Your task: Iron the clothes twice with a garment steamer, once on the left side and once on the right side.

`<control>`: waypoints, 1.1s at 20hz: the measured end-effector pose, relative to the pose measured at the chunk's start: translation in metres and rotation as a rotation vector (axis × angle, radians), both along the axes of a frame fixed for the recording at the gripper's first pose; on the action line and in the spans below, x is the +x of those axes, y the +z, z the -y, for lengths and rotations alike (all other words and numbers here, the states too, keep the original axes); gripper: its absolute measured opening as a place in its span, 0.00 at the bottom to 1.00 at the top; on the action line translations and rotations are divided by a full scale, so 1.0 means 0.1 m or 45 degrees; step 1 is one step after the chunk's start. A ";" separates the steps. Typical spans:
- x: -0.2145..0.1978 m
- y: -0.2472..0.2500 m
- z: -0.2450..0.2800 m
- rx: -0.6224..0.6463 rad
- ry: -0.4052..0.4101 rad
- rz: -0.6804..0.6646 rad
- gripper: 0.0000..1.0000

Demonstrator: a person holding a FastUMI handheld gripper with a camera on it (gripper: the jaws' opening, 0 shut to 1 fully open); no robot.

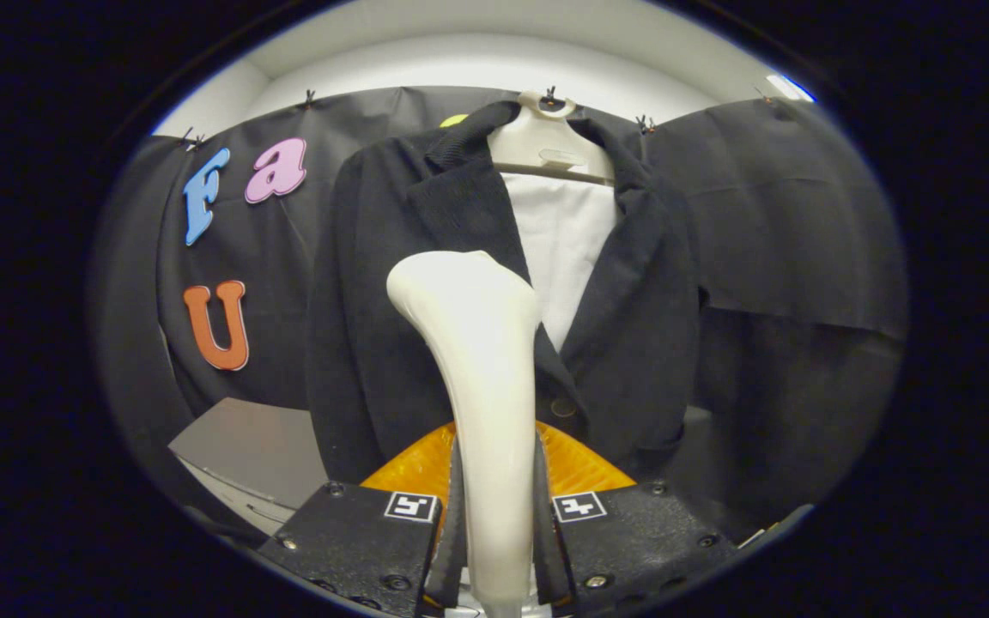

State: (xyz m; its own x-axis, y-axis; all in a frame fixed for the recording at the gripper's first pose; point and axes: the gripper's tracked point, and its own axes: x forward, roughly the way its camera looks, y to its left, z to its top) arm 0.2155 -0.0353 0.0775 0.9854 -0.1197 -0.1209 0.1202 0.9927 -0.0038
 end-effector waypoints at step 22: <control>-0.16 -1.24 0.05 0.028 0.043 -0.201 0.36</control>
State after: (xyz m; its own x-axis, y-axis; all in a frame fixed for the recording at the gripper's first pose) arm 0.1993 -0.0400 -0.0469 0.9575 -0.0821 -0.2765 0.0860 0.9963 0.0018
